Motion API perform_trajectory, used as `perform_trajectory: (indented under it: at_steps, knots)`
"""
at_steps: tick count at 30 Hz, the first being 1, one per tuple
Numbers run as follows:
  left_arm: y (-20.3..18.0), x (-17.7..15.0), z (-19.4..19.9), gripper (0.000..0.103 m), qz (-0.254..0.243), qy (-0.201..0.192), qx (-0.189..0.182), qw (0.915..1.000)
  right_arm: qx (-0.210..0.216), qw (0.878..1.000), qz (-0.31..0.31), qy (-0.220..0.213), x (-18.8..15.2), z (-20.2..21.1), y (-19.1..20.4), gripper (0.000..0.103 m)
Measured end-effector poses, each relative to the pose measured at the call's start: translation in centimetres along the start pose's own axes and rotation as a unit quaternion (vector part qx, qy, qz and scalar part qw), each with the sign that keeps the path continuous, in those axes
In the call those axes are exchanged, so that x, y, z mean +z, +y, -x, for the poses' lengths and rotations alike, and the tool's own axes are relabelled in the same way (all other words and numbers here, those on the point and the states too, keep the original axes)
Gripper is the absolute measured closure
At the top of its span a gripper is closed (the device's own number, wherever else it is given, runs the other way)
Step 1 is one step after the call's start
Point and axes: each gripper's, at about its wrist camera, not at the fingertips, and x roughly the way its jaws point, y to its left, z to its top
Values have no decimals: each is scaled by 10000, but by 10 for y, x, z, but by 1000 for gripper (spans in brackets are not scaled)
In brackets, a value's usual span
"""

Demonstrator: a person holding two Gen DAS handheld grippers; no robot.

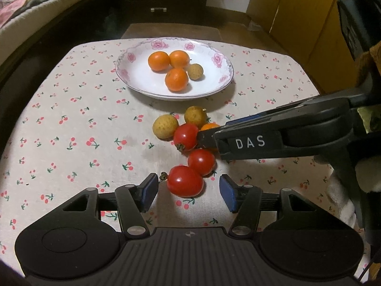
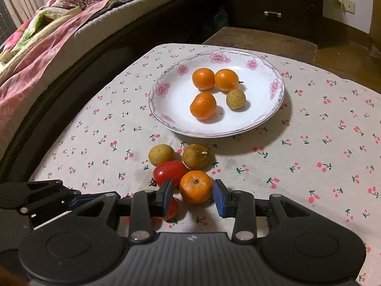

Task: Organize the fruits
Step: 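Grasp a tangerine with the right tool while the left tool grasps a red tomato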

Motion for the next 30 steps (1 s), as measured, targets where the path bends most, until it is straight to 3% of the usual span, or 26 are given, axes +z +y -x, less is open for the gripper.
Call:
perform_trajectory:
  at_steps: [19,24,30]
  knots:
    - [-2,-4,-10,46,-117,92,-100,9998,-38,9999,64,113,2,-9,1,60]
    - [1,-3,-8,61,6,53,-88,9999,-27,9999,87,108,2,-8,3,63]
    - [0,-3,-7,62,-2,38,-96,9999,-15,10000,59,49,2,-3,1,64]
